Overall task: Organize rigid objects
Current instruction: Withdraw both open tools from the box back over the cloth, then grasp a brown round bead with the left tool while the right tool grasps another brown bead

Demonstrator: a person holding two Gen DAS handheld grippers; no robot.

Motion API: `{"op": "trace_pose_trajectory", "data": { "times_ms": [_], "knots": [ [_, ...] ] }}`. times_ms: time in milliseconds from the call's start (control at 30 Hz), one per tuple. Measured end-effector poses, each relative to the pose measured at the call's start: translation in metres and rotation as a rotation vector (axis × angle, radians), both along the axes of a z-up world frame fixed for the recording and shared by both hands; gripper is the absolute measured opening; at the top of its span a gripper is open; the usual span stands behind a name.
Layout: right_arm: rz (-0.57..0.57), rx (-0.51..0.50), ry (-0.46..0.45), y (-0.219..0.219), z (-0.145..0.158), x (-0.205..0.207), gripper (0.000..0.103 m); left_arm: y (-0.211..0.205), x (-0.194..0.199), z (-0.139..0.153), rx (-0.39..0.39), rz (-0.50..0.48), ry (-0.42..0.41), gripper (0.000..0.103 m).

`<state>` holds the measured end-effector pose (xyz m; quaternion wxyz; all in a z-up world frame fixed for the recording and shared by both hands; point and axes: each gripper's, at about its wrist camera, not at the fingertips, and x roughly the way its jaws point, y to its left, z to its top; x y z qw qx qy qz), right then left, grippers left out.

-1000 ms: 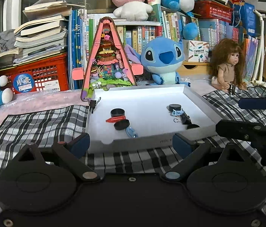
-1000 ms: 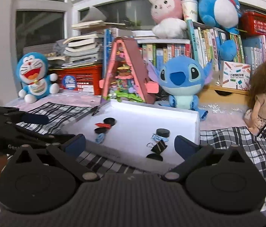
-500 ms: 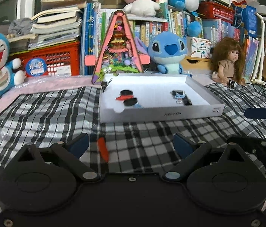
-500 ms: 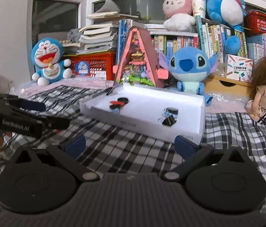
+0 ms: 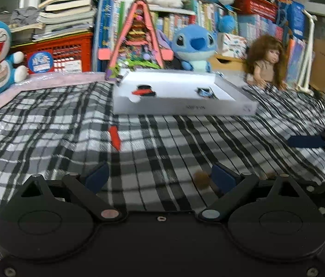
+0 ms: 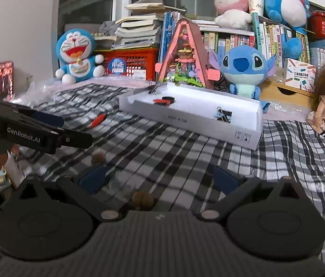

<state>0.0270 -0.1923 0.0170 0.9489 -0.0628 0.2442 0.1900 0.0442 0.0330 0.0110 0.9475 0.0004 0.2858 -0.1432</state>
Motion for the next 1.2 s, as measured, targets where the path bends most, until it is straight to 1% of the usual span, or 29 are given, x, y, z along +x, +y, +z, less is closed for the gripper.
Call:
{"op": "trace_pose_trajectory", "data": {
  "times_ms": [67, 167, 200, 233, 267, 333, 367, 400, 467, 500, 533, 600, 633, 700, 767, 867, 1200],
  "knots": [
    [-0.001, -0.006, 0.0, 0.001, -0.003, -0.005, 0.103, -0.003, -0.005, -0.003, 0.005, -0.023, 0.001, 0.088],
    [0.004, -0.002, 0.014, 0.001, -0.006, -0.009, 0.101, -0.011, -0.011, -0.005, 0.027, -0.062, -0.009, 0.075],
    [0.006, -0.002, 0.018, 0.001, -0.007, -0.011, 0.099, -0.014, -0.012, -0.006, 0.034, -0.073, -0.012, 0.066],
    [0.006, -0.004, 0.021, 0.001, -0.008, -0.011, 0.094, -0.017, -0.012, -0.006, 0.04, -0.084, -0.011, 0.058],
    [0.002, -0.009, 0.025, 0.001, -0.008, -0.012, 0.092, -0.02, -0.013, -0.007, 0.044, -0.098, -0.009, 0.056],
    [-0.013, -0.032, 0.032, 0.001, -0.009, -0.015, 0.08, -0.026, -0.015, -0.007, 0.05, -0.122, -0.012, 0.053],
    [-0.011, -0.043, 0.039, 0.002, -0.01, -0.016, 0.077, -0.028, -0.016, -0.008, 0.054, -0.131, -0.018, 0.053],
    [-0.008, -0.046, 0.045, 0.001, -0.01, -0.017, 0.073, -0.032, -0.016, -0.008, 0.061, -0.138, -0.025, 0.052],
    [0.003, -0.048, 0.051, 0.002, -0.01, -0.018, 0.063, -0.038, -0.014, -0.01, 0.075, -0.147, -0.029, 0.047],
    [0.007, -0.052, 0.052, 0.003, -0.011, -0.018, 0.061, -0.04, -0.012, -0.012, 0.08, -0.152, -0.02, 0.035],
    [0.011, -0.056, 0.052, 0.004, -0.011, -0.018, 0.054, -0.042, -0.008, -0.014, 0.083, -0.151, -0.002, 0.019],
    [0.014, -0.058, 0.053, 0.006, -0.012, -0.018, 0.035, -0.044, -0.006, -0.015, 0.074, -0.141, 0.001, 0.015],
    [0.016, -0.058, 0.063, 0.008, -0.012, -0.017, 0.025, -0.044, -0.005, -0.015, 0.069, -0.14, 0.005, 0.015],
    [0.026, -0.054, 0.065, 0.01, -0.012, -0.017, 0.024, -0.042, -0.005, -0.013, 0.05, -0.142, 0.009, 0.015],
    [0.03, -0.055, 0.062, 0.011, -0.011, -0.018, 0.024, -0.042, -0.007, -0.012, 0.058, -0.14, 0.001, 0.015],
    [0.016, -0.051, 0.058, 0.01, -0.009, -0.017, 0.024, -0.042, -0.01, -0.012, 0.073, -0.136, -0.014, 0.015],
    [-0.043, -0.023, 0.054, 0.003, -0.004, -0.009, 0.024, -0.037, -0.011, -0.005, 0.065, -0.104, -0.032, 0.015]
  ]
}}
